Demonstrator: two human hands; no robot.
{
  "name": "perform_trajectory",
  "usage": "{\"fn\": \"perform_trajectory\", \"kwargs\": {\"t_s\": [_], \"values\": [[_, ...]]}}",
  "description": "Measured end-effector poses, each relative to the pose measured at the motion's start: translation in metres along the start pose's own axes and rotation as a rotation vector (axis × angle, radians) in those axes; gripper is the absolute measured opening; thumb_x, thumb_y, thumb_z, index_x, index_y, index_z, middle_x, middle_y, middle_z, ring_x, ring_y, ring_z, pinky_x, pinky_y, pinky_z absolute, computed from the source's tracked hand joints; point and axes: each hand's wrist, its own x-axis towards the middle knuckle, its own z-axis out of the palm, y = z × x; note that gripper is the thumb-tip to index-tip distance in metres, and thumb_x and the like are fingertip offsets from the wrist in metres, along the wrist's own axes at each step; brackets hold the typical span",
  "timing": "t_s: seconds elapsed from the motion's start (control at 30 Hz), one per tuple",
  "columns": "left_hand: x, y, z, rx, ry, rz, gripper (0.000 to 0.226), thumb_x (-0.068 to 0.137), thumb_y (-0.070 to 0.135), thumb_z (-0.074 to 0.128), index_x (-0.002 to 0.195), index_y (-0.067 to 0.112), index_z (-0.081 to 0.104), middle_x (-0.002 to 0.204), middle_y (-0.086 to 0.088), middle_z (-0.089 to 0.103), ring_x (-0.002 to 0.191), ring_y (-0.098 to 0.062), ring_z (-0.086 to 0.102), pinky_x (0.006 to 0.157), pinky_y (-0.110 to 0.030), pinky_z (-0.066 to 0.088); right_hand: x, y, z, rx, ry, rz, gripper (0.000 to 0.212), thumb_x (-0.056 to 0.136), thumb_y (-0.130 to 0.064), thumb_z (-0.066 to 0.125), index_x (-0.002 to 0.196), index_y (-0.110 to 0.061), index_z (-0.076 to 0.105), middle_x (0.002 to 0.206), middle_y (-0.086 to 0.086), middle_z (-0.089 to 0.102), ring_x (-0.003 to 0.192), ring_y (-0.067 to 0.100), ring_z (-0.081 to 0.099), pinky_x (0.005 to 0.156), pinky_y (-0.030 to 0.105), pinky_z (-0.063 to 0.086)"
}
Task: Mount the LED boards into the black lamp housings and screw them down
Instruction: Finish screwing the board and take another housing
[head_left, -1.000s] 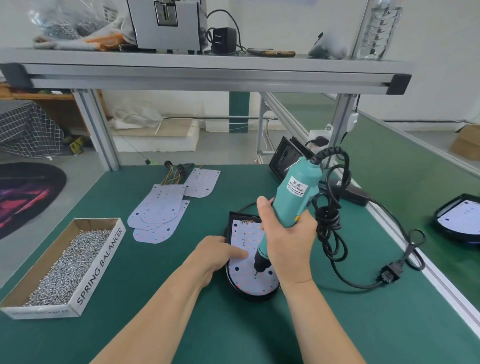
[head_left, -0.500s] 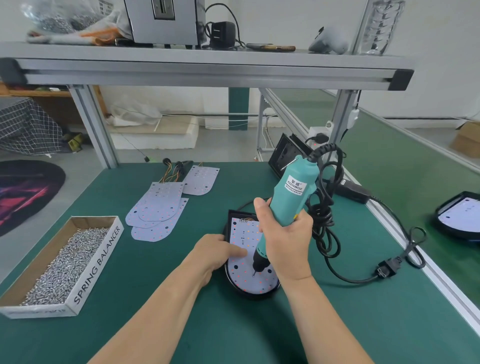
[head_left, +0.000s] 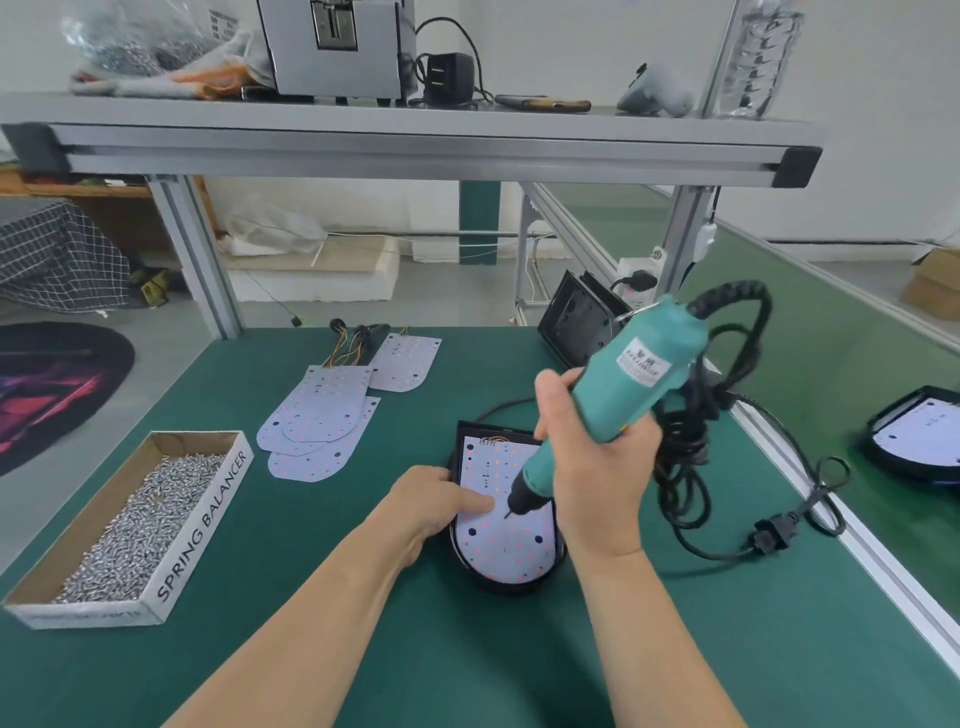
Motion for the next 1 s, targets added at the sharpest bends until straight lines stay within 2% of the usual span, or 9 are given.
{"fn": "perform_trajectory", "kwargs": {"t_s": [0.1,0.2,0.33,0.4,0.5,0.63,0.8,0.9,1.0], "values": [[-0.005,-0.001,-0.004,0.067,0.024,0.008,0.035,0.076,0.034,0.084,0.074,0.012,0.057,0.058,0.005,0.053,0.036,-0.009,0.039,0.035,-0.019,0.024,0.012,-0.008,-0.001,0.023,0.120,0.027,0.023,0.085,-0.024,0.074,0.067,-0.020,0.060,0.056,0.002,0.051,0.052,0.015,0.048,0.056,0.023,0.045],[-0.009,-0.003,-0.016,0.008,0.054,-0.019,0.057,0.083,0.054,0.072,0.068,0.020,0.028,0.058,0.000,0.031,0.047,-0.016,0.020,0.043,-0.024,0.015,0.016,-0.006,-0.005,0.089,0.279,0.155,0.025,0.082,-0.029,0.075,0.060,-0.027,0.063,0.052,-0.003,0.053,0.050,0.013,0.049,0.054,0.023,0.044],[-0.016,-0.011,-0.032,-0.453,0.118,-0.040,0.008,0.097,-0.007,0.048,0.096,-0.003,0.055,0.081,-0.016,0.057,0.067,-0.019,0.052,0.058,-0.025,0.043,0.018,0.000,-0.011,0.171,0.435,0.283,0.026,0.087,-0.031,0.076,0.071,-0.024,0.056,0.052,-0.009,0.055,0.048,0.010,0.049,0.052,0.027,0.041],[-0.024,-0.016,-0.038,-0.671,0.047,-0.044,0.027,0.092,-0.024,0.032,0.098,-0.010,0.054,0.095,-0.025,0.058,0.084,-0.025,0.060,0.065,-0.028,0.052,0.018,0.002,-0.012,0.183,0.480,0.309,0.026,0.090,-0.031,0.074,0.077,-0.021,0.054,0.052,-0.014,0.056,0.047,0.008,0.049,0.051,0.026,0.042],[-0.032,-0.019,-0.042,-0.832,-0.042,-0.025,0.027,0.095,-0.023,0.031,0.098,-0.014,0.057,0.101,-0.028,0.060,0.090,-0.027,0.065,0.059,-0.024,0.060,0.017,0.002,-0.010,0.217,0.513,0.327,0.024,0.091,-0.033,0.073,0.080,-0.022,0.054,0.052,-0.015,0.057,0.047,0.008,0.049,0.049,0.021,0.042],[-0.037,-0.020,-0.040,-0.906,-0.121,0.003,0.015,0.098,-0.014,0.045,0.103,-0.016,0.059,0.089,-0.027,0.071,0.069,-0.020,0.073,0.055,-0.019,0.058,0.019,-0.003,-0.004,0.244,0.504,0.336,0.024,0.091,-0.031,0.073,0.080,-0.021,0.054,0.052,-0.012,0.055,0.048,0.010,0.049,0.051,0.023,0.042],[-0.043,-0.014,-0.035,-0.907,-0.167,-0.008,0.012,0.084,0.008,0.070,0.079,-0.003,0.069,0.069,-0.013,0.068,0.050,-0.010,0.063,0.043,-0.013,0.051,0.021,-0.011,0.010,0.293,0.471,0.312,0.024,0.092,-0.031,0.072,0.087,-0.017,0.053,0.052,-0.010,0.055,0.047,0.009,0.050,0.047,0.019,0.043],[-0.045,-0.011,-0.031,-0.953,-0.198,-0.035,0.010,0.066,0.005,0.074,0.072,-0.002,0.077,0.071,-0.014,0.069,0.051,-0.009,0.064,0.043,-0.013,0.051,0.024,-0.013,0.018,0.300,0.459,0.297,0.024,0.092,-0.029,0.072,0.086,-0.018,0.052,0.051,-0.013,0.057,0.046,0.008,0.050,0.047,0.017,0.043],[-0.045,-0.012,-0.030,-0.990,-0.221,-0.042,0.018,0.065,-0.002,0.070,0.080,-0.007,0.078,0.082,-0.020,0.073,0.061,-0.014,0.071,0.050,-0.015,0.055,0.025,-0.013,0.023,0.303,0.451,0.291,0.024,0.092,-0.027,0.072,0.085,-0.018,0.051,0.051,-0.013,0.056,0.044,0.008,0.048,0.046,0.019,0.041]]}}
